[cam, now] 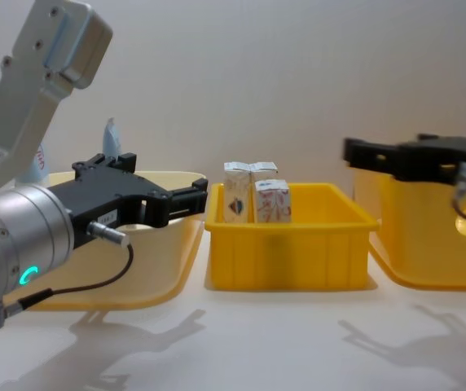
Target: Bimanual collaborative sorting of washing and personal care products
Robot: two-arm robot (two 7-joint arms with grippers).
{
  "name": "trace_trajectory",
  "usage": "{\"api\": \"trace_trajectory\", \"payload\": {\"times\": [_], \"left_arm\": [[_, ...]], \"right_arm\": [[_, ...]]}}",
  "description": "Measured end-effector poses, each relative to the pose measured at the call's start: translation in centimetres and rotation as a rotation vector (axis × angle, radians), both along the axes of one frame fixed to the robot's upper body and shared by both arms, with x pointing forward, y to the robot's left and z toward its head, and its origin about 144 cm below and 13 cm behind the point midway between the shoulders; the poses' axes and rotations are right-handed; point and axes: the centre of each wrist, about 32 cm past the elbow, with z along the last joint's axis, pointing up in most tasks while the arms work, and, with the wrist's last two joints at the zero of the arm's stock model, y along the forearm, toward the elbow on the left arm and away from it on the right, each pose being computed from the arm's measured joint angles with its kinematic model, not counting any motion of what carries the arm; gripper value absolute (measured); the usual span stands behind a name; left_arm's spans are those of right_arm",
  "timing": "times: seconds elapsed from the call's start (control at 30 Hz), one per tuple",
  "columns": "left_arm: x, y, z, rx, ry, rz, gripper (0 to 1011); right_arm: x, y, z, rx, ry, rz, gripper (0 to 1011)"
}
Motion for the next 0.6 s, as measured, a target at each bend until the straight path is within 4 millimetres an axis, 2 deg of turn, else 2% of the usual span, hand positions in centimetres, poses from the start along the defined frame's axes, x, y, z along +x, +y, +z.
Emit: {"api": "trace_trajectory", "payload": {"times": [0.27,0.6], "left_arm": [[0.0,0.0,0.0,0.0,0.0,0.0,1001],[0.0,0.0,0.0,0.0,0.0,0.0,1000]], "right_arm": [[1.4,2.7,1.5,-0.021,0.079,0.028,1001],[3.4,5.6,2.6,-0.106,0.15,-0.037,1001]]}}
